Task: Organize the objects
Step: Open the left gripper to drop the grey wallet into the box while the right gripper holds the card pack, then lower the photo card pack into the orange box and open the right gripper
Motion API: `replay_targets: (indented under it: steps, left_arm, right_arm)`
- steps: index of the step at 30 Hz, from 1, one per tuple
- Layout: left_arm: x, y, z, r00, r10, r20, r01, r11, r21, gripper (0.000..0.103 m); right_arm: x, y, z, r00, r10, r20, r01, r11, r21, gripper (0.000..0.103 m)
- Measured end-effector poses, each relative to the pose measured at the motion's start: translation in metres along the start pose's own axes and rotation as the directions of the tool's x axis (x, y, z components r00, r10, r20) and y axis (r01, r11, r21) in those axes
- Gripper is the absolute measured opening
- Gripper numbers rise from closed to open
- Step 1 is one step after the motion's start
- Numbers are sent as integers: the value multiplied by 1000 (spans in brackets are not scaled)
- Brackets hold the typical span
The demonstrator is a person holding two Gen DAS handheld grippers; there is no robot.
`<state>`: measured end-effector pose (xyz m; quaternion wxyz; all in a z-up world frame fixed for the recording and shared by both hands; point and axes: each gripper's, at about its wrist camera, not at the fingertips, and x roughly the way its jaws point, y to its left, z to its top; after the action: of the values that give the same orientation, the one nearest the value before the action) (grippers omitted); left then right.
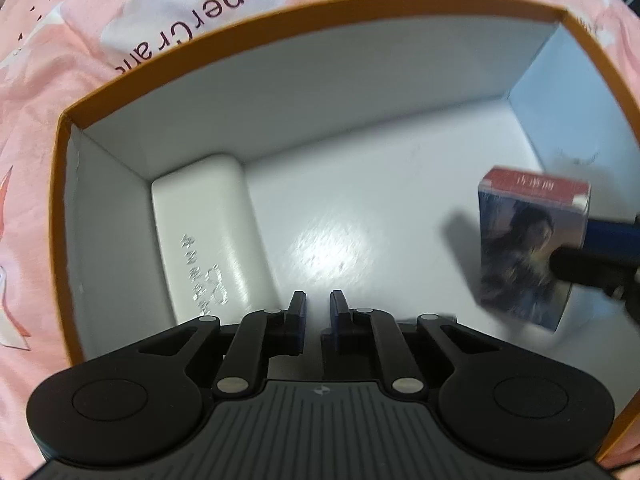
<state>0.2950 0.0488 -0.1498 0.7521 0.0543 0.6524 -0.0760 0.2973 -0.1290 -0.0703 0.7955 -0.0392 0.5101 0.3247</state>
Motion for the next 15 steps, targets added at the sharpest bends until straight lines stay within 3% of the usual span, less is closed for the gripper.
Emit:
replay_targets:
  steps: [5,9,12,15]
  left_arm:
    - [-12,2,-5,1000,15,-12,-14,996,87,12]
    - [-23,9,2,1000,-19,2,19,997,80,12]
    - [-35,18,4,998,-28,61,26,999,40,13]
    - [-57,29,5,989,-19,149,20,1000,-9,13]
  right_arm:
    - [5,-7,7,991,104,-84,-99,993,64,24]
    - [14,-12,12,965,195,-173,-173,975,137,24]
    - [26,-14,14,942,244,-229,-203,961,190,24]
    - [34,-13,15,936,247,-252,-198,958,207,24]
